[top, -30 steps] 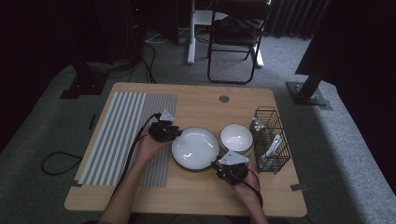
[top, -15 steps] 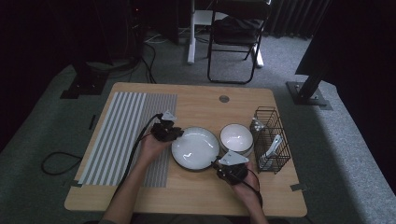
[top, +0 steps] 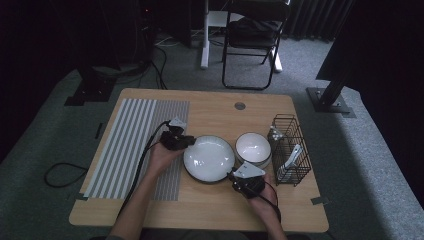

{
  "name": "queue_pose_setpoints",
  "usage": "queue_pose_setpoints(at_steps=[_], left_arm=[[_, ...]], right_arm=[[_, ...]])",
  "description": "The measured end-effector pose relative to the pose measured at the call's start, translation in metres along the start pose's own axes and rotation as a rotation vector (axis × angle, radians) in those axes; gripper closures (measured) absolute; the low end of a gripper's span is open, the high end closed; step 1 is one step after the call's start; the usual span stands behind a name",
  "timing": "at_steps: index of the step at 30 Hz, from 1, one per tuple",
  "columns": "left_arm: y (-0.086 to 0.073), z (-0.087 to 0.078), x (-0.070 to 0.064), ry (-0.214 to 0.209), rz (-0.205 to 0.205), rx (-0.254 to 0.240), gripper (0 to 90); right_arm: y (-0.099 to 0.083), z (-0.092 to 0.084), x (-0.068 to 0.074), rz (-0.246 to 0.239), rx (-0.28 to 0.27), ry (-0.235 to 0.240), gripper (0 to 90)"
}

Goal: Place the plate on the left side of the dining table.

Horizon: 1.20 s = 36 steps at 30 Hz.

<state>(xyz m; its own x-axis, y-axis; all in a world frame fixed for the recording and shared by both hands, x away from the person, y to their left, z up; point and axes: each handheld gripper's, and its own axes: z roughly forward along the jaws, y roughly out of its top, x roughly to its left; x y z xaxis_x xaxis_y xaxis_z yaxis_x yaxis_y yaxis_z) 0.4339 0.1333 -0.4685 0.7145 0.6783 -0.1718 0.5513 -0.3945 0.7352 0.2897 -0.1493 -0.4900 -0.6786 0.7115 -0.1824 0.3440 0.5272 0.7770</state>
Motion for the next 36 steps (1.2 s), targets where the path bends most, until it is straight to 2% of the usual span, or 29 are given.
queue_pose_setpoints(at_steps=[4, 13, 15, 18, 23, 30, 36], left_arm=[[0.0, -0.005, 0.004, -0.053, -0.049, -0.045, 80.3], [-0.002, -0.005, 0.007, -0.089, -0.087, -0.062, 77.8], [-0.004, -0.006, 0.009, -0.109, -0.114, -0.078, 77.8], [-0.006, -0.004, 0.011, -0.12, -0.124, -0.076, 77.8], [-0.008, 0.003, 0.008, -0.125, -0.131, -0.044, 76.6], [-0.012, 0.003, 0.009, -0.152, -0.165, -0.049, 76.0], [-0.013, 0.004, 0.009, -0.159, -0.17, -0.045, 73.0]], right_arm=[[-0.001, 0.002, 0.0, 0.0, 0.0, -0.004, 70.7], [-0.003, 0.003, 0.0, 0.014, -0.028, -0.002, 71.5], [-0.005, 0.003, -0.001, 0.019, -0.034, -0.006, 71.9], [-0.006, 0.004, -0.001, 0.019, -0.037, -0.009, 71.9], [-0.006, 0.005, 0.0, 0.009, -0.03, -0.016, 72.9], [-0.008, 0.005, -0.001, 0.016, -0.04, -0.013, 73.3], [-0.01, 0.005, -0.001, 0.022, -0.048, -0.011, 73.9]])
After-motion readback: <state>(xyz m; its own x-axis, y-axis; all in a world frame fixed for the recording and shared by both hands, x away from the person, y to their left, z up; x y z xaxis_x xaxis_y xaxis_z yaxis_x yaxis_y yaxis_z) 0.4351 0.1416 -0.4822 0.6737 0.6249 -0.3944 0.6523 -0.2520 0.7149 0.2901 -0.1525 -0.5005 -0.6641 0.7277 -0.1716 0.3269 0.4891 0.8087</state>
